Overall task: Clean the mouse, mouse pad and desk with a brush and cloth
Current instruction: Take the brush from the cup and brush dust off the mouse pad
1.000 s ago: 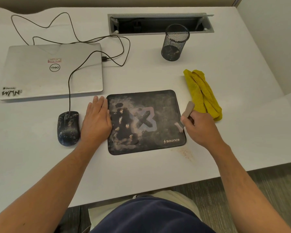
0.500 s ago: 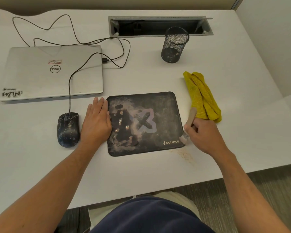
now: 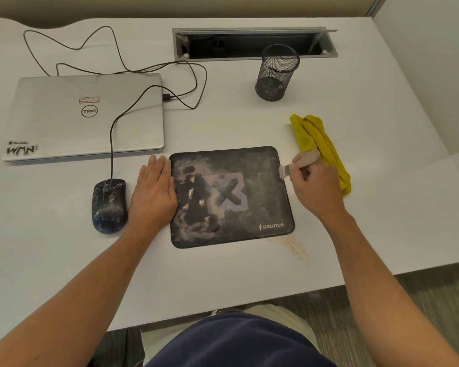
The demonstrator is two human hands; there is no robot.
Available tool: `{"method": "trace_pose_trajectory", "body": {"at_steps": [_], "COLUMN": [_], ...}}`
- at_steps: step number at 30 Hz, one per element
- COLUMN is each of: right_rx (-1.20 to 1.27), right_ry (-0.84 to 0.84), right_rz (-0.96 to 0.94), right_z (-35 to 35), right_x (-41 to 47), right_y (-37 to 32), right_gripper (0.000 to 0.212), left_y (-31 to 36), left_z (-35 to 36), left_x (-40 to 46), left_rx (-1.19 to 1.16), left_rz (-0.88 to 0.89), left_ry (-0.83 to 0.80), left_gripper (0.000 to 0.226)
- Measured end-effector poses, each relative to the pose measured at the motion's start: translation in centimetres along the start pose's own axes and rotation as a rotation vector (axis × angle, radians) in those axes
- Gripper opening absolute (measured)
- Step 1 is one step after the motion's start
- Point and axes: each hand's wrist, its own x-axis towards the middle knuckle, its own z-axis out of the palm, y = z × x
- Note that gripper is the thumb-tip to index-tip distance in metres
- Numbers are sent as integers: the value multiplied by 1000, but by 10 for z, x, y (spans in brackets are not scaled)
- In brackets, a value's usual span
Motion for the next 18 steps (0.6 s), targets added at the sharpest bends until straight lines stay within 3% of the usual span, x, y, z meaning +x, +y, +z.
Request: {"method": "trace_pose_trajectory", "body": {"at_steps": [6,13,18], "right_rx": [-51,-66,10], "right_ry": [-75,-219,-291], "right_rz": [-61,41,27], "right_z": [17,4,-18], "right_x": [37,10,-39], "right_y": [-8,6,13], "right_gripper": [28,33,14], "left_y": [1,1,1], "left_z": [-1,-1,0], "left_x": [-1,0,0], "left_rx": [10,8,14], "left_rz": [-6,-10,-12], "left_ry": [-3,-5,-13], "left_gripper": [57,57,57]}}
